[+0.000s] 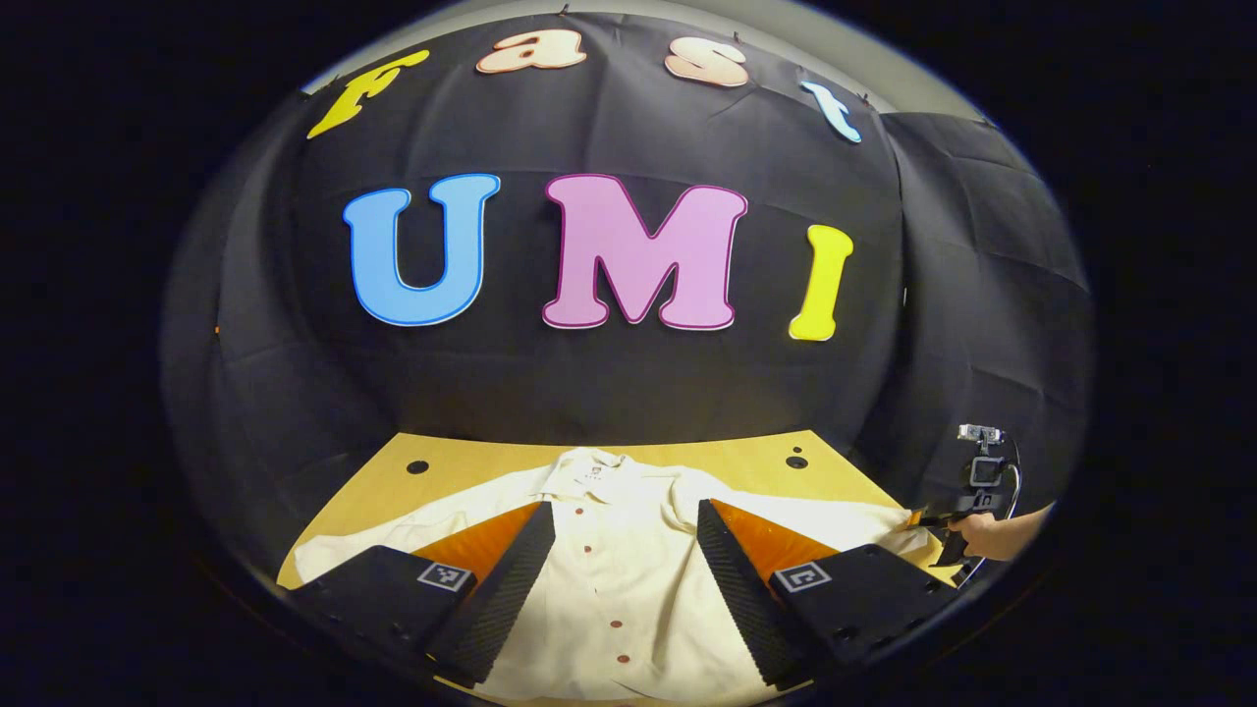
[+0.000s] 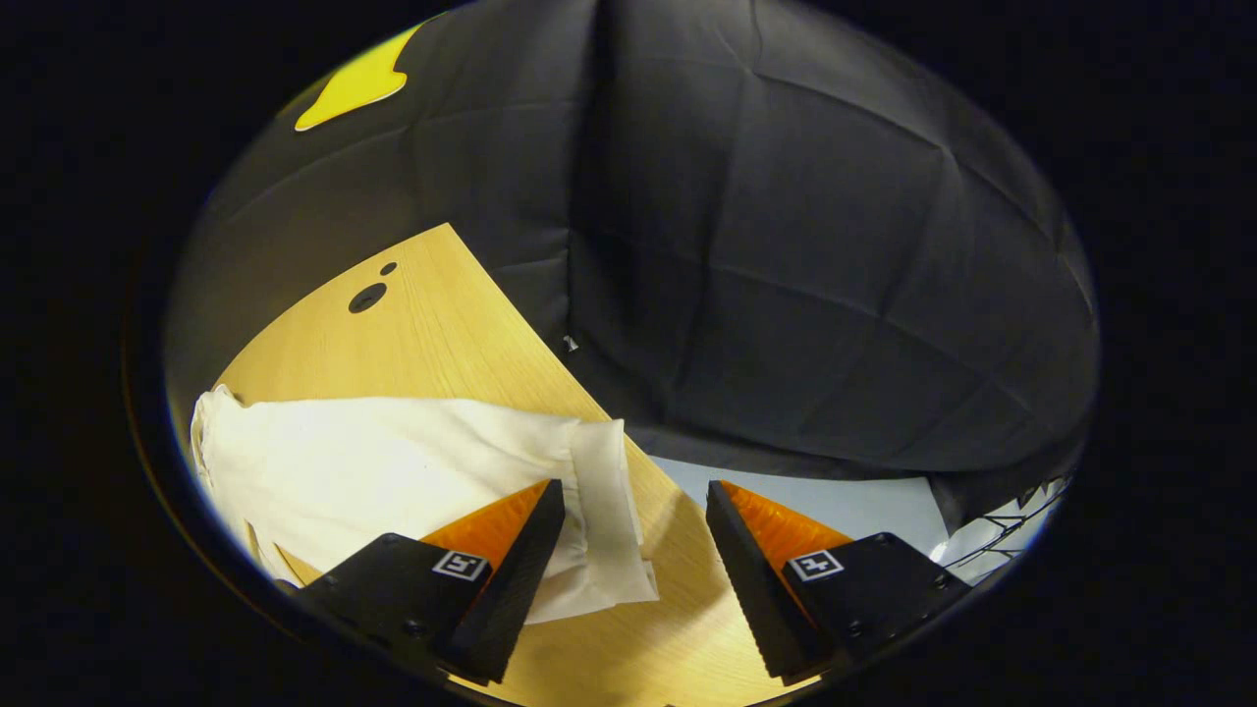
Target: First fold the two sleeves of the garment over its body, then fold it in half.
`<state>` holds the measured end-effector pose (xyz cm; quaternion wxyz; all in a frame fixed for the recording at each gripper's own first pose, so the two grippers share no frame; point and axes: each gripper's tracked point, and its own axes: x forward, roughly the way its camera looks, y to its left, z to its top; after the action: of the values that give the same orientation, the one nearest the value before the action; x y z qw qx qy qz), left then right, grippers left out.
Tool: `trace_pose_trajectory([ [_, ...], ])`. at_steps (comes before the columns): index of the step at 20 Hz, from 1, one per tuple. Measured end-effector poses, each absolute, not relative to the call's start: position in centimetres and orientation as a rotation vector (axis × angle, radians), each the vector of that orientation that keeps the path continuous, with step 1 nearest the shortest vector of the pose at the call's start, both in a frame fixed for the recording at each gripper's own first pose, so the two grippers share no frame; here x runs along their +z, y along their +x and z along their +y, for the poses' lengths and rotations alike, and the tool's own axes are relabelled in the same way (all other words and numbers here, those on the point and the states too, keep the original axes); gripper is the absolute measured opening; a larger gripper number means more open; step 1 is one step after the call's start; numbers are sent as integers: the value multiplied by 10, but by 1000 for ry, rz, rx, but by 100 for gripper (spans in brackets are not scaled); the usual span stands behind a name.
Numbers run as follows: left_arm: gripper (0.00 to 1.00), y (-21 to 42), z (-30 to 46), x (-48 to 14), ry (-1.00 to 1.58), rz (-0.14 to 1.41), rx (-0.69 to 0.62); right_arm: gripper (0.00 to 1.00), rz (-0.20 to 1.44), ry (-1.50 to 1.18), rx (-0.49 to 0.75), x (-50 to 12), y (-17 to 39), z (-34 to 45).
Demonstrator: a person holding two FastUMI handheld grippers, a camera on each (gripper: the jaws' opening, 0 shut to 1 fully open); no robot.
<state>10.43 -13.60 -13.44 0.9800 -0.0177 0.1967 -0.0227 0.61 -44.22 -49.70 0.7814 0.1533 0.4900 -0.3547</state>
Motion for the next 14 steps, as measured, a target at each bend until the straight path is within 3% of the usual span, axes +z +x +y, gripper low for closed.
trace_pose_trajectory([
  [2, 96, 105, -140, -135, -29, 398, -52, 81, 1066, 353, -735, -503, 12, -434],
  [3, 96, 104, -140, -135, -33, 403, -52, 60, 1066, 365, -723, -504, 17, -429],
  [4, 96, 103, -140, -135, -37, 406, -51, 47, 1064, 355, -721, -505, 19, -429],
  [7, 96, 104, -133, -131, -50, 403, -42, 21, 1060, 283, -724, -496, 22, -430],
  [8, 96, 104, -128, -132, -55, 402, -37, 5, 1060, 267, -706, -492, 26, -426],
  [14, 96, 104, -71, -134, -11, 373, 37, 5, 996, 175, -527, -436, 68, -378],
])
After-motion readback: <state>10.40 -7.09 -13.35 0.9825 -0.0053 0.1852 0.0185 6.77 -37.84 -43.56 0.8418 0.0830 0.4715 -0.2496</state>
